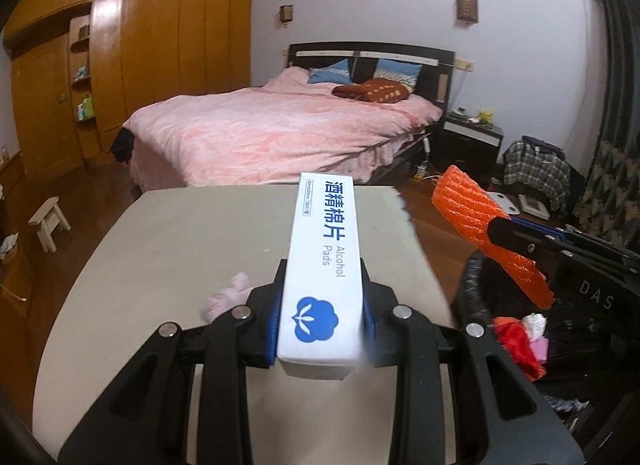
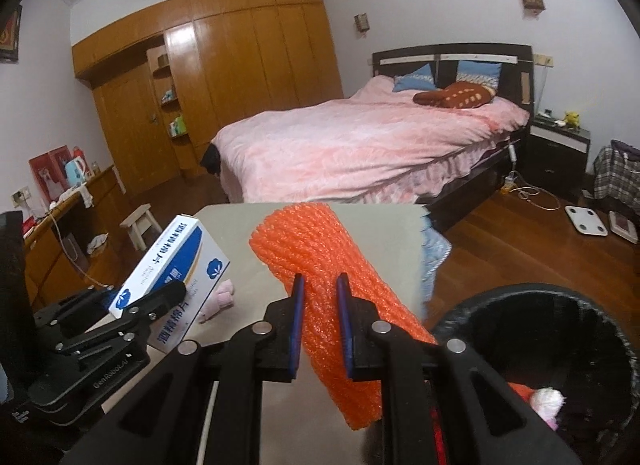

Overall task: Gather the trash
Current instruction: 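Carry the alcohol pads box and orange mesh sleeve over the bin and release both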

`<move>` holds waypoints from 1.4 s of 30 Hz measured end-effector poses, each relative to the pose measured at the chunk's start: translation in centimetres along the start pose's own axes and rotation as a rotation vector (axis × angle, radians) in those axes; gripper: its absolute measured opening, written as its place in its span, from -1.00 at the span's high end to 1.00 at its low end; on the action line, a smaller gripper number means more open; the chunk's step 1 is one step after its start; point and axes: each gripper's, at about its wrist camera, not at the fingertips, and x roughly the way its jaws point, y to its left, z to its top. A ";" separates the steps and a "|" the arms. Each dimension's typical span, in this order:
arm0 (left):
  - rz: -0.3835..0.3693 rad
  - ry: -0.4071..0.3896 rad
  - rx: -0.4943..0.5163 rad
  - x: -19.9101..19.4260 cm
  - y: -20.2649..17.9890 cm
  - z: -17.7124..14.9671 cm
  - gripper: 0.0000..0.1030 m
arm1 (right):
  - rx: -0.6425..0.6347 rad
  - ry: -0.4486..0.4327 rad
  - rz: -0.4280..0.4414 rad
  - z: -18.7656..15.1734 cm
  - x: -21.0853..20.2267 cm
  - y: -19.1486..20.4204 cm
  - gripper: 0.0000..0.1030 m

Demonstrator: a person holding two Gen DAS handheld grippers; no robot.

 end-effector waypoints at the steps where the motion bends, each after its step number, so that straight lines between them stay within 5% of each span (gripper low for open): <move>1: -0.009 -0.003 0.004 0.0 -0.4 0.1 0.42 | 0.003 -0.007 -0.009 0.0 -0.5 -0.5 0.69; 21: -0.239 -0.035 0.139 0.3 -13.4 0.5 0.42 | 0.088 -0.085 -0.226 -1.3 -9.2 -10.3 0.69; 42: -0.395 0.008 0.244 3.8 -23.0 -1.4 0.42 | 0.200 -0.049 -0.370 -5.0 -11.1 -18.1 0.69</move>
